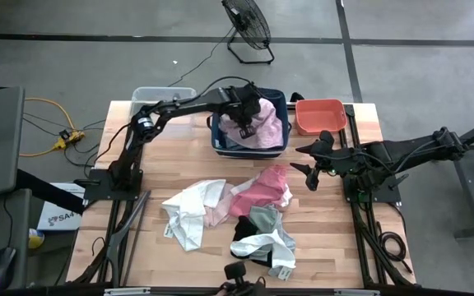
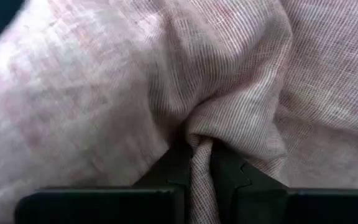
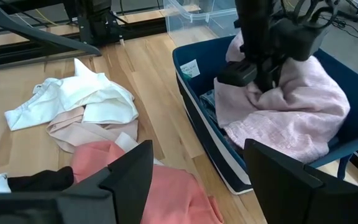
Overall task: Pick & Place Cloths
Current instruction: Put the pink shirt into the blue bin
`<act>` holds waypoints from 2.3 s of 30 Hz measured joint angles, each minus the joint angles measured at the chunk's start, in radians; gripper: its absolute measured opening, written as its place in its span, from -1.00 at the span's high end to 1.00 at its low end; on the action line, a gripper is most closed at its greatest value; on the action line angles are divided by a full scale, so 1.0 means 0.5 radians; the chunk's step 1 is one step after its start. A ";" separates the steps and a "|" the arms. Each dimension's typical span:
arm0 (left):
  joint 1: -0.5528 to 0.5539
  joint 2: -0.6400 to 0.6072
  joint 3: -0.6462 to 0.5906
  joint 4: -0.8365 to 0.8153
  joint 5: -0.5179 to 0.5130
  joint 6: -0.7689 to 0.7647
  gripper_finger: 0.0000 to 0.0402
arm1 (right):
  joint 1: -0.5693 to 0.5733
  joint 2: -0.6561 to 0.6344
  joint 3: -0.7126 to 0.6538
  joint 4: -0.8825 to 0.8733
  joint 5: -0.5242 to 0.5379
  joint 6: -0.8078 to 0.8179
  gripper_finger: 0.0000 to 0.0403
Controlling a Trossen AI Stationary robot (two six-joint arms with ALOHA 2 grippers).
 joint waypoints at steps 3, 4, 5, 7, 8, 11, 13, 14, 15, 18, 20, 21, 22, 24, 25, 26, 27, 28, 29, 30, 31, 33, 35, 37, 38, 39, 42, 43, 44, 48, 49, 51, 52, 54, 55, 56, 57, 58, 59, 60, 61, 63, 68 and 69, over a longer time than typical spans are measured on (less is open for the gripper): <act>-0.001 0.017 0.003 -0.039 0.004 -0.021 0.88 | 0.000 0.000 0.000 0.000 0.000 0.000 -0.20; -0.003 0.018 0.002 -0.056 0.007 -0.022 0.88 | 0.000 0.000 0.000 0.000 0.000 0.000 -0.20; -0.003 0.018 0.002 -0.058 0.008 -0.022 0.86 | 0.000 0.000 0.000 0.000 0.000 0.000 -0.20; -0.004 0.018 0.002 -0.053 -0.010 -0.022 0.78 | 0.000 0.000 0.000 0.000 0.000 0.000 -0.20; -0.004 0.016 0.006 -0.061 -0.026 -0.022 0.72 | 0.000 0.000 0.000 0.000 0.000 0.000 -0.20; -0.009 0.011 0.059 -0.144 -0.078 -0.008 0.49 | 0.000 0.000 0.000 -0.001 0.000 0.001 -0.20; -0.016 0.010 0.114 -0.220 -0.122 0.017 0.33 | 0.000 0.000 0.000 -0.001 0.000 0.001 -0.20; -0.020 0.010 0.152 -0.280 -0.137 0.024 0.26 | 0.000 0.000 0.000 -0.001 0.000 0.000 -0.20; -0.020 0.010 0.193 -0.344 -0.147 0.027 0.18 | 0.000 0.000 0.000 -0.001 0.000 0.000 -0.20; -0.040 0.010 0.328 -0.532 -0.146 0.032 -0.03 | 0.000 0.000 0.000 -0.001 0.000 -0.002 -0.20; -0.051 0.010 0.425 -0.666 -0.157 0.031 -0.13 | 0.000 0.000 0.000 -0.001 0.000 -0.010 -0.20; -0.059 0.010 0.479 -0.729 -0.169 0.027 -0.16 | 0.000 0.000 0.000 -0.001 0.000 -0.011 -0.20; -0.060 0.010 0.530 -0.778 -0.187 0.021 -0.18 | 0.000 0.000 0.000 -0.001 0.000 -0.012 -0.20; -0.064 0.010 0.625 -0.853 -0.223 0.014 -0.20 | 0.000 0.000 0.000 -0.001 0.000 -0.013 -0.20; -0.063 0.010 0.671 -0.885 -0.227 0.002 -0.20 | 0.000 0.000 0.000 -0.001 0.000 -0.013 -0.20; -0.059 0.010 0.711 -0.899 -0.231 -0.007 -0.20 | 0.000 0.000 0.000 -0.001 0.000 -0.013 -0.20; -0.057 0.010 0.748 -0.895 -0.240 -0.017 -0.19 | 0.000 0.000 0.000 -0.001 0.000 -0.013 -0.20; -0.057 0.010 0.785 -0.890 -0.255 -0.022 -0.17 | 0.000 0.000 0.000 -0.001 -0.001 -0.013 -0.20; -0.055 0.009 0.816 -0.891 -0.282 -0.025 -0.16 | 0.000 0.000 0.000 -0.002 0.000 -0.014 -0.20; -0.054 0.009 0.842 -0.891 -0.327 -0.027 -0.13 | 0.000 0.000 0.000 -0.002 0.000 -0.014 -0.20; -0.055 0.008 0.853 -0.879 -0.393 -0.027 -0.10 | 0.000 0.000 0.000 -0.002 -0.001 -0.017 -0.20; -0.056 -0.006 0.849 -0.849 -0.527 -0.026 -0.03 | 0.000 0.000 0.000 -0.002 -0.001 -0.033 -0.20; -0.055 -0.016 0.849 -0.893 -0.611 -0.029 0.08 | 0.000 0.001 0.000 -0.002 -0.001 -0.052 -0.20; -0.055 -0.019 0.853 -0.938 -0.656 -0.051 0.24 | 0.000 0.001 0.000 -0.002 -0.001 -0.053 -0.20; -0.055 -0.020 0.853 -1.003 -0.661 -0.073 0.34 | 0.000 0.002 0.000 -0.002 -0.002 -0.053 -0.20; -0.054 -0.021 0.853 -1.078 -0.662 -0.086 0.46 | 0.000 0.002 0.000 -0.003 -0.001 -0.053 -0.20; -0.055 -0.024 0.853 -1.238 -0.664 -0.093 0.87 | 0.000 0.002 0.000 -0.015 -0.009 -0.060 -0.20; -0.054 -0.025 0.853 -1.267 -0.668 -0.094 0.93 | 0.000 0.002 0.000 -0.015 -0.009 -0.060 -0.20; -0.052 -0.025 0.853 -1.271 -0.676 -0.096 0.94 | 0.000 0.002 0.000 -0.018 -0.009 -0.062 -0.20; -0.029 -0.025 0.853 -1.301 -0.735 -0.136 0.99 | 0.000 0.002 0.000 -0.020 -0.012 -0.065 -0.20; -0.024 -0.025 0.853 -1.298 -0.733 -0.156 0.99 | 0.000 0.002 0.000 -0.021 -0.016 -0.060 -0.20; -0.003 -0.025 0.852 -1.240 -0.718 -0.184 0.99 | 0.000 0.005 0.000 -0.024 -0.018 -0.058 -0.20; 0.001 -0.017 0.852 -1.196 -0.717 -0.187 0.99 | 0.000 0.010 0.000 -0.024 -0.017 -0.058 -0.20; 0.015 0.012 0.852 -1.090 -0.732 -0.199 0.99 | 0.000 0.017 0.000 -0.024 -0.017 -0.059 -0.20; 0.025 0.036 0.852 -1.040 -0.730 -0.215 1.00 | 0.000 0.022 0.000 -0.024 -0.016 -0.059 -0.20; 0.026 0.063 0.852 -0.991 -0.725 -0.229 1.00 | 0.000 0.027 0.000 -0.022 -0.017 -0.059 -0.20; 0.026 0.092 0.852 -0.932 -0.710 -0.235 1.00 | 0.000 0.032 0.000 -0.021 -0.016 -0.057 -0.20; 0.027 0.122 0.852 -0.877 -0.704 -0.239 1.00 | 0.000 0.037 0.000 -0.023 -0.017 -0.054 -0.20; 0.026 0.150 0.852 -0.841 -0.694 -0.239 1.00 | 0.000 0.042 0.000 -0.023 -0.017 -0.053 -0.20; 0.024 0.181 0.851 -0.819 -0.683 -0.238 1.00 | 0.000 0.046 0.000 -0.023 -0.017 -0.053 -0.20; 0.022 0.210 0.851 -0.790 -0.665 -0.237 1.00 | 0.000 0.049 0.000 -0.023 -0.017 -0.053 -0.20; 0.021 0.276 0.851 -0.740 -0.622 -0.239 1.00 | 0.000 0.053 0.000 -0.022 -0.017 -0.053 -0.20; 0.017 0.417 0.849 -0.666 -0.427 -0.254 1.00 | 0.000 0.053 0.000 -0.019 -0.017 -0.053 -0.20; 0.013 0.437 0.849 -0.653 -0.395 -0.255 1.00 | 0.000 0.053 0.000 -0.019 -0.016 -0.052 -0.20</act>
